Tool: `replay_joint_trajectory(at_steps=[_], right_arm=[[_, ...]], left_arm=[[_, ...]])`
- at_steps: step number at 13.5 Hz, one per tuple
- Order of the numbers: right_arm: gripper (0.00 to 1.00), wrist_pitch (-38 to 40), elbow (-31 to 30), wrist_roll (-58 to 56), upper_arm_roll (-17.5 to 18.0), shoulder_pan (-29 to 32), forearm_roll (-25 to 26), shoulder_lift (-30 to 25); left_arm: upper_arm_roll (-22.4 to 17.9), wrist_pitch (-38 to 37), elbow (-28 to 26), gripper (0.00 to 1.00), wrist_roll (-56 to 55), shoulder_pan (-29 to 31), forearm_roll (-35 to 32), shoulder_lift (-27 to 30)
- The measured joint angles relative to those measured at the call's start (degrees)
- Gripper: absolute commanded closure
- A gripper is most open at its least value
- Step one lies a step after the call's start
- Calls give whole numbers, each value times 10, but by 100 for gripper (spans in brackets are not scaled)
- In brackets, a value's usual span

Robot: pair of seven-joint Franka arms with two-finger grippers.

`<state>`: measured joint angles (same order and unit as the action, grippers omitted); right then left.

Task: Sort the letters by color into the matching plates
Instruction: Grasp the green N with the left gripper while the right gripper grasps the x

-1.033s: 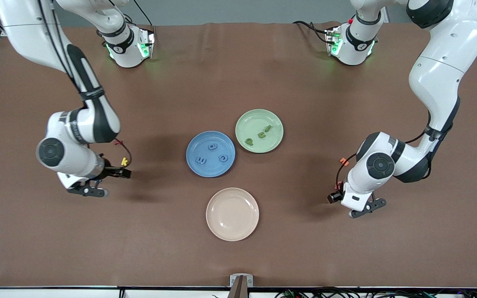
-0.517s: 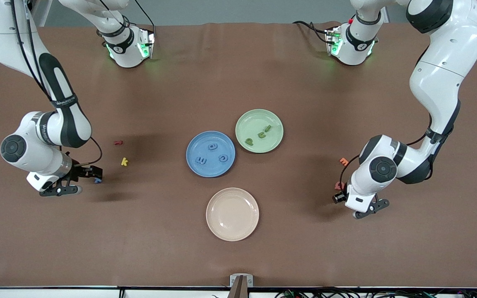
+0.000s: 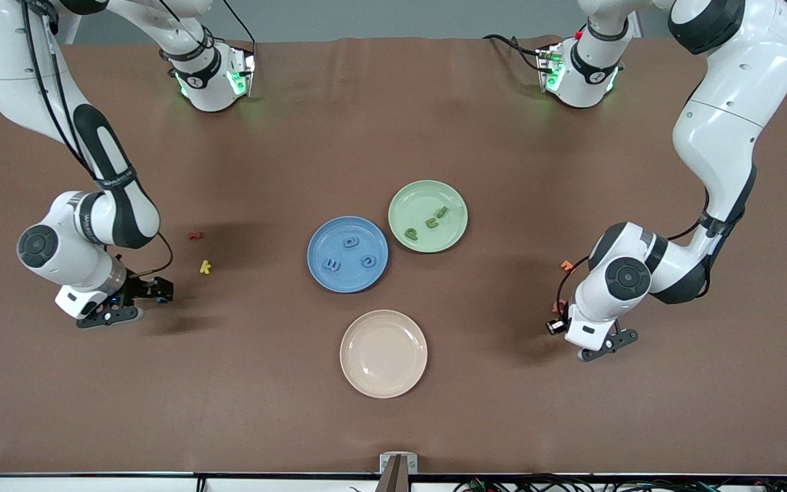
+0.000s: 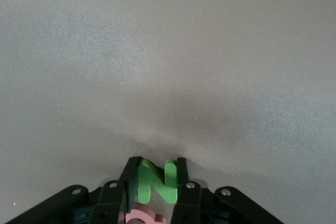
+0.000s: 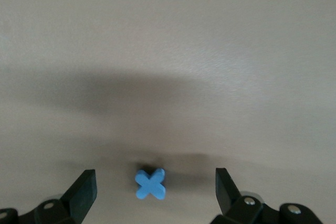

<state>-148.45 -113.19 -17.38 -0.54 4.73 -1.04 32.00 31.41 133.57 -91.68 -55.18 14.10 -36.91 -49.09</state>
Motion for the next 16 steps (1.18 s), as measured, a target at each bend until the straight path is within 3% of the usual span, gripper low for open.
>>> replay_joint_trajectory(at_steps=[4, 7, 11, 16], right_arm=[[0, -32, -30, 0, 1, -1, 0, 4], [14, -40, -39, 0, 1, -1, 0, 4], [57, -40, -38, 0, 1, -1, 0, 0], [97, -36, -37, 6, 1, -1, 0, -6]], left_arm=[[6, -1, 6, 100, 24, 0, 0, 0], [45, -54, 32, 100, 29, 1, 0, 4], [117, -141, 58, 100, 29, 1, 0, 21], [205, -198, 49, 100, -38, -7, 0, 31]])
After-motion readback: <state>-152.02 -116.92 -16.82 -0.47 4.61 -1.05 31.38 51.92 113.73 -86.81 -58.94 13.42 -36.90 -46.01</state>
